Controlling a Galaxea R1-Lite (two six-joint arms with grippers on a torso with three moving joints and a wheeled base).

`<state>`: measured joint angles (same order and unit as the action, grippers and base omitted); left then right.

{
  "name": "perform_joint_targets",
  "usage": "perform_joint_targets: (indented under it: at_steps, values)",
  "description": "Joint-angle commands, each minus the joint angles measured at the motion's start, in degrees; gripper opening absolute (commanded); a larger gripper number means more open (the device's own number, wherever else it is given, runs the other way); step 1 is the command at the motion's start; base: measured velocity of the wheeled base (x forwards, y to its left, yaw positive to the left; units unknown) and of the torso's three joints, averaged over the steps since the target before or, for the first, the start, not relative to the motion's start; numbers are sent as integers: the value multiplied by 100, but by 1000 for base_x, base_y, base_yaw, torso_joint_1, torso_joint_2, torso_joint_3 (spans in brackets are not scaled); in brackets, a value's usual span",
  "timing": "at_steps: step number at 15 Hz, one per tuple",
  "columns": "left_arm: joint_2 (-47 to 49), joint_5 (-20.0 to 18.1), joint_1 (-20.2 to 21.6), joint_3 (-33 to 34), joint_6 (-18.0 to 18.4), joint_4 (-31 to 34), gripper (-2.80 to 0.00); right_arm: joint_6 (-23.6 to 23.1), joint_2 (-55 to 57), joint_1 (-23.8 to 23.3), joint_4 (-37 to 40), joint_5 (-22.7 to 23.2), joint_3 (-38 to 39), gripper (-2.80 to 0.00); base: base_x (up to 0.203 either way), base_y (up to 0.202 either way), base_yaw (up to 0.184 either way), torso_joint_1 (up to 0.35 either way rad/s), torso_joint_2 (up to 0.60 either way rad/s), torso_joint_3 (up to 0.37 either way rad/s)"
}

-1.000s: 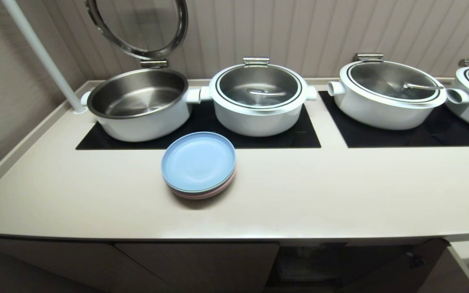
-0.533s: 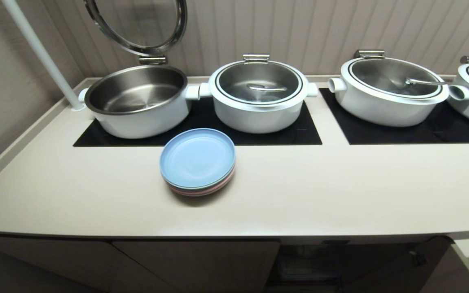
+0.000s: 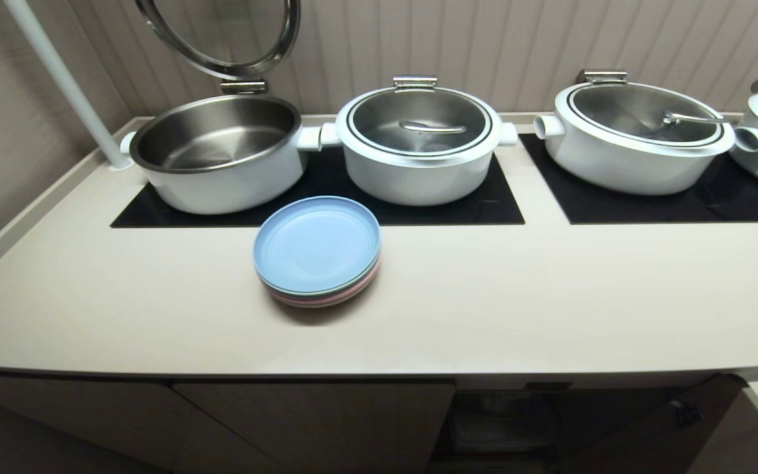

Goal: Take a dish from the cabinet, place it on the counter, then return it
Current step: Put it back into the cabinet

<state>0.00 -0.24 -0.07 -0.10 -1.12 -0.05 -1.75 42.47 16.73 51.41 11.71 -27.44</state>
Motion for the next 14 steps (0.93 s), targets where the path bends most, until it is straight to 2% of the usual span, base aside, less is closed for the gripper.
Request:
perform_joint_targets:
  at_steps: [1, 14]
  values:
    - [0, -2, 7, 1, -2, -4, -280, -1, -2, 15, 89, 7, 11, -280, 0, 0, 0, -139, 285, 173]
    - [0, -3, 0, 1, -2, -4, -280, -1, -2, 15, 159, 7, -16, -280, 0, 0, 0, -150, 318, 168]
